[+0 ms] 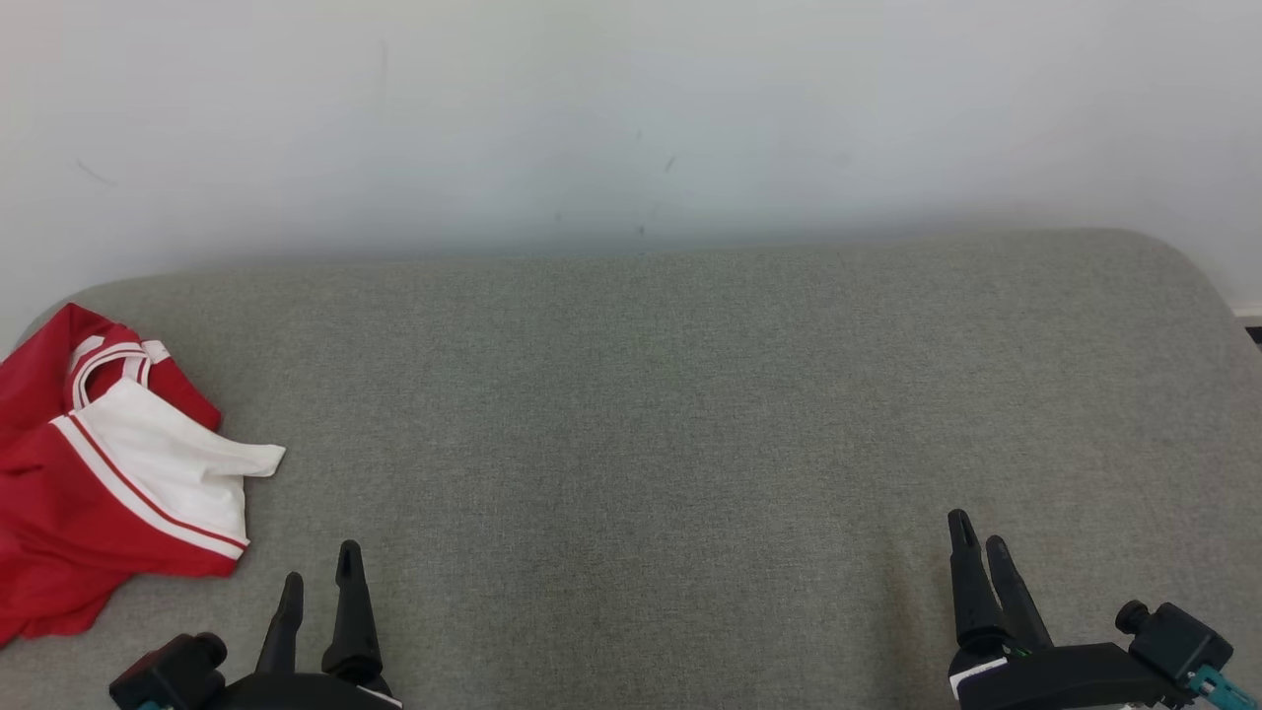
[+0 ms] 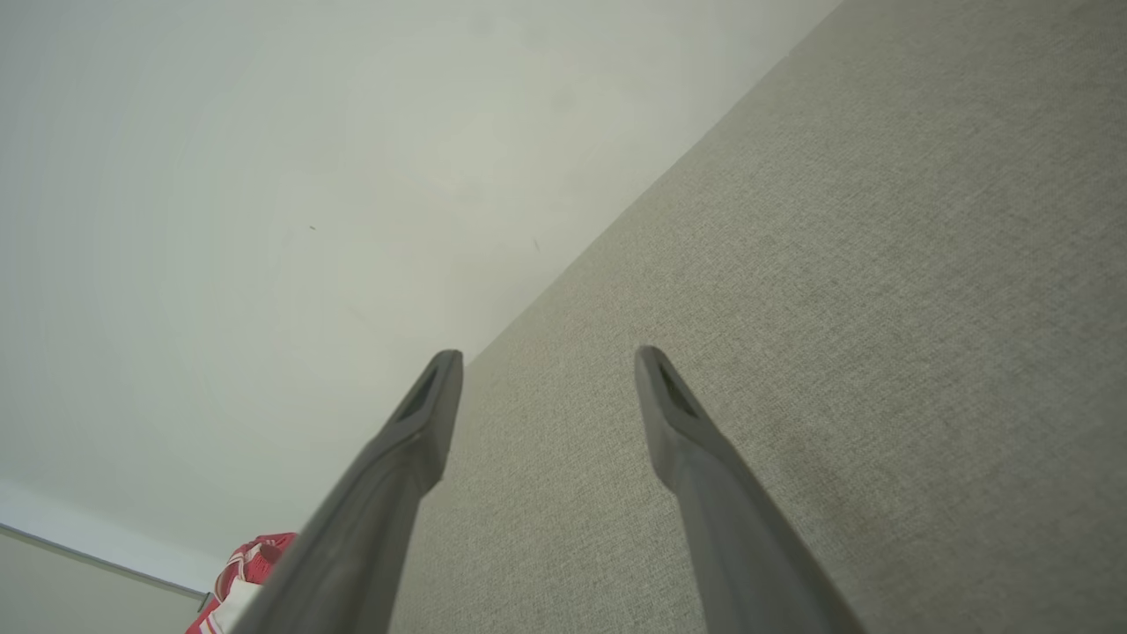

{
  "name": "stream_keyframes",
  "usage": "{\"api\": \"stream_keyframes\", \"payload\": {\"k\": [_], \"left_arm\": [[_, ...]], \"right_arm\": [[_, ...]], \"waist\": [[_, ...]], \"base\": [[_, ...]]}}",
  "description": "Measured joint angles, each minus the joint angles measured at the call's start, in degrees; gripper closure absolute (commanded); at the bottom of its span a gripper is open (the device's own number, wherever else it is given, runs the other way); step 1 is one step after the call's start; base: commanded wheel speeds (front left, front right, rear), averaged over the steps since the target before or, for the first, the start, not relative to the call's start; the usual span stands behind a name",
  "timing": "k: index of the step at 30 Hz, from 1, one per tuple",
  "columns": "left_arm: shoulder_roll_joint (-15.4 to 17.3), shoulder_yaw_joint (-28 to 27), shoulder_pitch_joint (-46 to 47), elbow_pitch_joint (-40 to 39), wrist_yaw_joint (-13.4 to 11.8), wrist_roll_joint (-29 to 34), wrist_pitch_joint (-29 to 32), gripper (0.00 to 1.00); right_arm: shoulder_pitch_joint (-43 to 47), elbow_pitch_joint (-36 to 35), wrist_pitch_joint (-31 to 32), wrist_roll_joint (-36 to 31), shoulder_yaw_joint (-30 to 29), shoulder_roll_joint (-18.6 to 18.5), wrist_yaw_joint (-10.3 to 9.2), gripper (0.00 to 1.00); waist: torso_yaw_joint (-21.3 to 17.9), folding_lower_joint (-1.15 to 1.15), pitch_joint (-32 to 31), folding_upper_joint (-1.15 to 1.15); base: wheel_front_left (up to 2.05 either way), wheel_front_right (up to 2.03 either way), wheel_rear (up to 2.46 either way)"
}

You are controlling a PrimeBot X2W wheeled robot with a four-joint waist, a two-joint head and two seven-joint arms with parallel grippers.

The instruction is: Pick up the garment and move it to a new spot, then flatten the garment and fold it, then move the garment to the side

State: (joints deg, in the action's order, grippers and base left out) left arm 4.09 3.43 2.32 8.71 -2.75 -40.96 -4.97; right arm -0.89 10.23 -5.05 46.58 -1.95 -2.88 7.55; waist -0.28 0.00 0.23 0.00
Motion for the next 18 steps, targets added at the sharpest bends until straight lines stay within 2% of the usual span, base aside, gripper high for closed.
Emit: {"api": "stream_keyframes", "payload": {"k": [5,18], "left_arm": [[0.6,1.2,0.0,-0.6,-1.0,2.5,-0.6,0.00],[0.9,2.3,-0.6,-2.8,-1.3,7.8,-2.6,0.00]], "right_arm": [[0.0,-0.2,-0.6,-3.1,0.3,0.0,0.00,0.00],[0.9,-1.2,-2.6,-11.1,0.7,0.0,0.00,0.00]], "waist": [[-0.1,0.00,0.0,0.00],[-0.1,0.00,0.1,0.00]], "base": [[0.00,0.00,0.00],[0.00,0.00,0.00]]}}
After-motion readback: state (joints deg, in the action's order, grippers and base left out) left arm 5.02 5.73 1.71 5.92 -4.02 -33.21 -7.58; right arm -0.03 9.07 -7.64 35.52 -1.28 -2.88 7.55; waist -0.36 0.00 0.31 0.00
